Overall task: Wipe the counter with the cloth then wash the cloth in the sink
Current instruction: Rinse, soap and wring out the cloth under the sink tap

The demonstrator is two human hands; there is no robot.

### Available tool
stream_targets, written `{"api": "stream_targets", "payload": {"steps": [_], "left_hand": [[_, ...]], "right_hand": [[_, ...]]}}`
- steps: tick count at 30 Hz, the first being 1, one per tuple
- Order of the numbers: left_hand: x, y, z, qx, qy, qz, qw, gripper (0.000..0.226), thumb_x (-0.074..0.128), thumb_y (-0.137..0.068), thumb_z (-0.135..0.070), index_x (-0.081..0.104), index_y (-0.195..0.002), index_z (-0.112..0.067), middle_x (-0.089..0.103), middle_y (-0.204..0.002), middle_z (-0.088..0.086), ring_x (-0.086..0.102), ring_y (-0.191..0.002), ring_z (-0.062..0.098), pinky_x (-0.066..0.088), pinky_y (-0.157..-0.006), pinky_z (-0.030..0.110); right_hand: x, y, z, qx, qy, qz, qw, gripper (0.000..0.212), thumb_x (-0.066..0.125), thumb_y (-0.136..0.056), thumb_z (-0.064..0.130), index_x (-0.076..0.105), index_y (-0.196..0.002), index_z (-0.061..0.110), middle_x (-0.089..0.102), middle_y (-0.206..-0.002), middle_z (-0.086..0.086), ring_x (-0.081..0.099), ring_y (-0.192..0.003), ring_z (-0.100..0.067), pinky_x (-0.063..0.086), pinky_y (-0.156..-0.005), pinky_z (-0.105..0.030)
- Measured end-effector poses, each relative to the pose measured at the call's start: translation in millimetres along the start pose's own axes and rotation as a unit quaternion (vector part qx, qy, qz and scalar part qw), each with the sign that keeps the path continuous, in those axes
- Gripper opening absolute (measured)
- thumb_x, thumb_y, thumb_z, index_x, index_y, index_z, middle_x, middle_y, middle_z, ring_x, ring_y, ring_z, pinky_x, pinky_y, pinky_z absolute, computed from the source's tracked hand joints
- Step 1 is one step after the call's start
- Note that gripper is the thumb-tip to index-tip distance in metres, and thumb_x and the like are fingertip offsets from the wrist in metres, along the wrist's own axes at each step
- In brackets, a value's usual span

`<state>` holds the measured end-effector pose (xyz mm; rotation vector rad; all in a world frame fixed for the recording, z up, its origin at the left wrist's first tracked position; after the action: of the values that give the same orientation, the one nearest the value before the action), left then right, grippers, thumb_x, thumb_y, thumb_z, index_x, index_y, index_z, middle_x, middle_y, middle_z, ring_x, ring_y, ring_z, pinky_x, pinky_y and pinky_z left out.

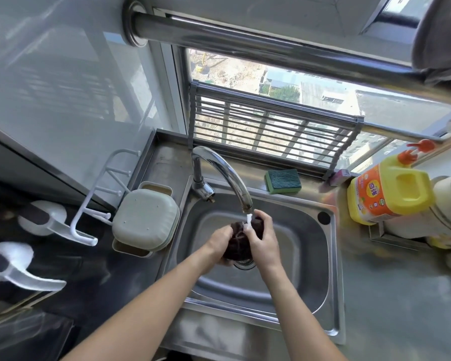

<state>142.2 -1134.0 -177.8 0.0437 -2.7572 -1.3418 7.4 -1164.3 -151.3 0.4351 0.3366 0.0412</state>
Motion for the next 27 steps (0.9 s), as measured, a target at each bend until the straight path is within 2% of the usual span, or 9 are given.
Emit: {"api": "stream_targets", "payload": {"steps": [2,4,7,9,15,20,22,25,27], "left_hand": [[1,-1,-6,0.038,0.002,-0.033,0.999,0.028,0.037,-0.100,-0.023,0.063,-0.109,-0.020,0.059,-0.072,-0.002,0.055,-0.060,0.011,0.045,-0.046,0.022],[8,-6,-10,0.047,0.026,-0.040,0.998,0.032,0.038,-0.100,-0.036,0.062,-0.105,-0.017,0.061,-0.074,-0.002,0.056,-0.058,0.011,0.046,-0.048,0.021],[14,-20,-8,0.072,0.041,-0.079,0.993,0.051,0.045,-0.083,-0.071,0.073,-0.090,-0.030,0.074,-0.089,-0.003,0.071,-0.089,0.024,0.059,-0.082,0.040],[12,-26,-8,0.110,0.047,-0.113,0.986,0.039,0.051,-0.082,-0.065,0.077,-0.079,-0.037,0.077,-0.085,-0.003,0.071,-0.094,0.028,0.057,-0.090,0.045],[10,-16,-16,0.135,0.040,-0.141,0.980,0.047,0.048,-0.074,-0.066,0.079,-0.082,-0.031,0.078,-0.085,0.000,0.074,-0.089,0.024,0.058,-0.087,0.048],[9,-1,-22,0.185,-0.021,-0.162,0.969,0.048,0.043,-0.086,-0.057,0.071,-0.074,-0.020,0.076,-0.075,0.000,0.072,-0.078,0.023,0.058,-0.077,0.046],[10,6,-26,0.222,-0.059,-0.145,0.962,0.047,0.041,-0.091,-0.051,0.064,-0.068,-0.018,0.072,-0.070,-0.001,0.067,-0.072,0.020,0.056,-0.075,0.043],[8,15,-31,0.301,-0.143,-0.107,0.937,0.035,0.040,-0.095,-0.045,0.058,-0.093,-0.014,0.068,-0.083,0.001,0.064,-0.078,0.019,0.050,-0.073,0.035],[-4,13,-28,0.339,-0.172,-0.092,0.920,0.026,0.047,-0.098,-0.039,0.049,-0.113,-0.018,0.064,-0.099,0.004,0.062,-0.088,0.016,0.048,-0.078,0.027]], "right_hand": [[-3,4,4,-0.024,0.069,-0.074,0.995,0.044,0.068,-0.093,0.029,0.054,-0.134,0.032,0.056,-0.116,0.000,0.056,-0.103,-0.013,0.040,-0.092,-0.023],[7,9,6,-0.020,0.054,-0.070,0.996,0.035,0.063,-0.097,0.036,0.056,-0.131,0.032,0.056,-0.114,-0.002,0.056,-0.103,-0.016,0.039,-0.090,-0.024],[23,11,6,0.001,0.052,-0.057,0.997,0.019,0.050,-0.101,0.045,0.059,-0.113,0.032,0.063,-0.106,-0.005,0.058,-0.103,-0.022,0.038,-0.083,-0.029],[21,10,8,0.019,0.032,-0.096,0.995,0.021,0.049,-0.101,0.046,0.057,-0.101,0.027,0.067,-0.096,-0.004,0.061,-0.097,-0.026,0.039,-0.078,-0.032],[12,12,19,0.014,0.032,-0.135,0.990,0.035,0.055,-0.099,0.047,0.057,-0.083,0.016,0.063,-0.068,0.005,0.057,-0.068,-0.022,0.032,-0.063,-0.030],[12,11,19,0.013,0.041,-0.123,0.991,0.028,0.049,-0.104,0.032,0.072,-0.099,0.016,0.076,-0.099,-0.010,0.066,-0.098,-0.034,0.041,-0.075,-0.029],[12,9,15,0.049,0.011,-0.110,0.993,0.035,0.046,-0.105,0.034,0.073,-0.099,0.015,0.076,-0.102,-0.011,0.066,-0.102,-0.035,0.046,-0.082,-0.034],[12,9,-1,0.173,-0.158,-0.081,0.969,0.050,0.038,-0.107,0.044,0.070,-0.092,0.009,0.073,-0.087,-0.011,0.070,-0.084,-0.030,0.054,-0.070,-0.033],[8,9,-10,0.182,-0.200,-0.073,0.960,0.044,0.039,-0.106,0.046,0.065,-0.109,0.012,0.072,-0.104,-0.015,0.069,-0.095,-0.029,0.057,-0.084,-0.040]]}}
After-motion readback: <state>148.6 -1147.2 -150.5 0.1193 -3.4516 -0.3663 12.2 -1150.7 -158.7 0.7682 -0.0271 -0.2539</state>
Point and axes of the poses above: each hand's wrist, its own y-axis away from the middle knuckle, its own x-axis out of the palm, z = x × y, the point moved 6 cm from there along -y, towards the middle knuckle
